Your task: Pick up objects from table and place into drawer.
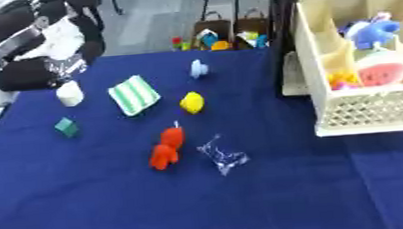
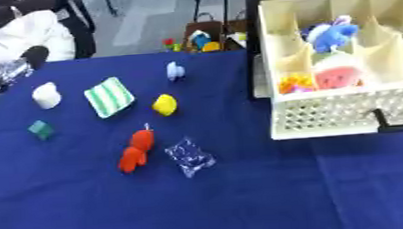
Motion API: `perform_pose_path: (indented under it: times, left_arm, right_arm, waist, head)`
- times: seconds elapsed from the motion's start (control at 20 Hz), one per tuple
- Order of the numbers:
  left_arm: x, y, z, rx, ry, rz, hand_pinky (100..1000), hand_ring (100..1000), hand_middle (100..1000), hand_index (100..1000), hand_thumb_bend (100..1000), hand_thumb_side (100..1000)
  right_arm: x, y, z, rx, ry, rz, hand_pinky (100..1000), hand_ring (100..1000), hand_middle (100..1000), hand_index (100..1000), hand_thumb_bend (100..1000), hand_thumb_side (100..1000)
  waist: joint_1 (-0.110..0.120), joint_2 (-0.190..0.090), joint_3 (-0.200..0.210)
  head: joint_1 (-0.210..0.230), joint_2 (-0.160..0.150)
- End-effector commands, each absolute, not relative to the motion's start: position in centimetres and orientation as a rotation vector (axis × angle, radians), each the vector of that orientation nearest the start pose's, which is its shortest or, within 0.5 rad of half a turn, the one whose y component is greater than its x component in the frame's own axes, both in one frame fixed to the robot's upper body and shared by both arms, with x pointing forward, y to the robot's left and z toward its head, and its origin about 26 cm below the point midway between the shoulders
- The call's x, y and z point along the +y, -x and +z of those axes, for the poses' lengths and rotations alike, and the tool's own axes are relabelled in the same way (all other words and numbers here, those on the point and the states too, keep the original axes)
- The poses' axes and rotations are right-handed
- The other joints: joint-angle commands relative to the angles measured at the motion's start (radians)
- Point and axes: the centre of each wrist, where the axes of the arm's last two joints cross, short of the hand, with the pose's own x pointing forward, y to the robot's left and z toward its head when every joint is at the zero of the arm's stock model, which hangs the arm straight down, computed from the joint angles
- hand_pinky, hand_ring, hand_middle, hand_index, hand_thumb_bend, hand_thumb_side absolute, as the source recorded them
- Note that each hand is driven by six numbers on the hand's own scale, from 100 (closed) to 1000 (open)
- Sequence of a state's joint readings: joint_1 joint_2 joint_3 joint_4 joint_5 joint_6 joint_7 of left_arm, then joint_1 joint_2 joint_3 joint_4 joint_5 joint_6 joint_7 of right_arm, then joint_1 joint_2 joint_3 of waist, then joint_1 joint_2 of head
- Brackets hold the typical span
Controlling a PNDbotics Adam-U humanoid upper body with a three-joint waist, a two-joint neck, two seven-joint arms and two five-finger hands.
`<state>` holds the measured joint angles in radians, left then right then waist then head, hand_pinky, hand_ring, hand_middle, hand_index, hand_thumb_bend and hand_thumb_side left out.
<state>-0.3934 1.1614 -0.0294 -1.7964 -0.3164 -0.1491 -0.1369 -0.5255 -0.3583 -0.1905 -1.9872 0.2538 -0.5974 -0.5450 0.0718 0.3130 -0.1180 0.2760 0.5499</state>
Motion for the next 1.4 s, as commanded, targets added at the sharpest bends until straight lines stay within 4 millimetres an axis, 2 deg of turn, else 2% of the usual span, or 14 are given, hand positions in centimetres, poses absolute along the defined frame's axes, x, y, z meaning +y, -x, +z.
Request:
perform_pose_path:
  times: [0.05,0.5,0.9,1.4]
  left_arm:
    - [38.5,-30.7,32.2,-1.760,-1.201,-1.475,1000,1000,978,1000,243,896]
    - [39.6,-32.1,31.3,-1.682,-1.247,-1.480,1000,1000,983,1000,259,909]
    - [40.1,-33.9,30.1,-1.621,-1.234,-1.488,1000,1000,997,1000,298,966]
    - [40.5,-34.8,29.2,-1.585,-1.223,-1.488,1000,1000,1000,1000,345,995]
  right_arm:
    - [-28.9,-30.6,29.0,2.939,-0.521,0.186,661,662,621,756,100,900]
    - [-28.7,-30.6,29.2,2.935,-0.503,0.177,662,662,620,755,100,900]
    - [-28.5,-30.6,29.5,2.924,-0.483,0.166,664,663,618,755,100,901]
    - [-28.4,-30.6,29.6,2.916,-0.479,0.163,667,664,616,756,100,900]
  waist:
    - [-0.001,-0.013,-0.003]
    - [0.002,-0.002,-0.014]
    - [0.009,0.025,-0.040]
    - [0.012,0.050,-0.053]
  head:
    - [0.009,-0.018]
    - [0.021,-0.032]
    - [0.051,-0.056]
    - [0.069,-0.076]
